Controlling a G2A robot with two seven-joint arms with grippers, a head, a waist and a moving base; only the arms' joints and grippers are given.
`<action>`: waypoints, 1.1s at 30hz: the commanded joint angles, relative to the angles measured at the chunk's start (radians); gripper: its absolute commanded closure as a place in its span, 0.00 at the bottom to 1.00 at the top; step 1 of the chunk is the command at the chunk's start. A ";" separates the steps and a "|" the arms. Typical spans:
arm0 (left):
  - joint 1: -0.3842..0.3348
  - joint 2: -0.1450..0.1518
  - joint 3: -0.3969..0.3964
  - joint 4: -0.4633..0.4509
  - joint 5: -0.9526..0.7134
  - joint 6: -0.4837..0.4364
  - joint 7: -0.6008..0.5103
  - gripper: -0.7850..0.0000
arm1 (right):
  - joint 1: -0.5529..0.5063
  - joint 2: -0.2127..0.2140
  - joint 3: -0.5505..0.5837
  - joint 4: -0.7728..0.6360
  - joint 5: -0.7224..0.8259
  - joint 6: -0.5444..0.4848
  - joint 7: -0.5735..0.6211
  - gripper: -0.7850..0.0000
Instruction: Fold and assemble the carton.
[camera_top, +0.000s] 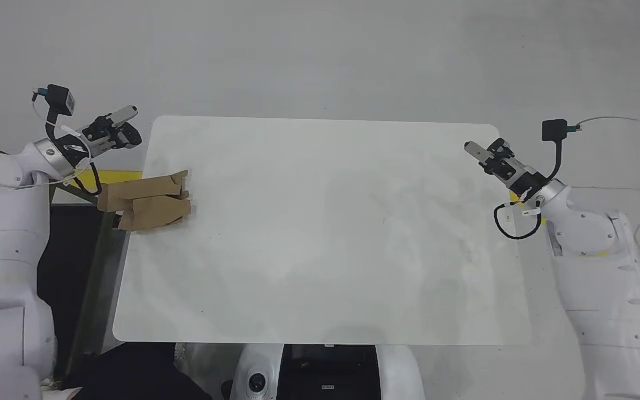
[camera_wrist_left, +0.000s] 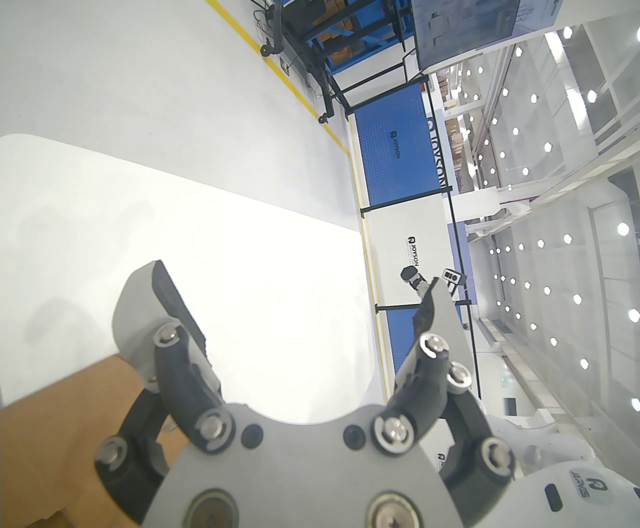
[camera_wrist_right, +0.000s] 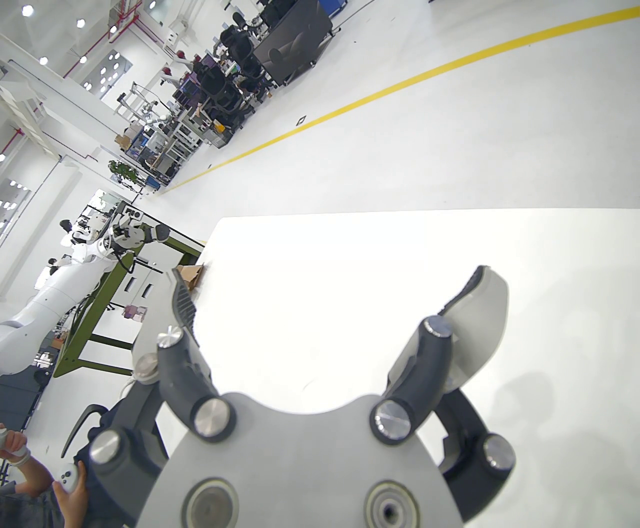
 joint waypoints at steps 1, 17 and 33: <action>0.000 0.000 0.000 0.000 0.000 0.000 0.000 0.00 | 0.000 0.000 0.000 0.000 0.000 0.000 0.000 0.00; 0.046 0.069 -0.124 0.120 0.031 0.027 0.001 0.00 | 0.000 0.000 0.000 0.000 0.000 0.000 0.000 0.00; 0.004 0.098 -0.112 0.330 0.199 0.074 0.216 0.00 | 0.000 0.000 0.000 0.000 0.000 0.000 0.000 0.00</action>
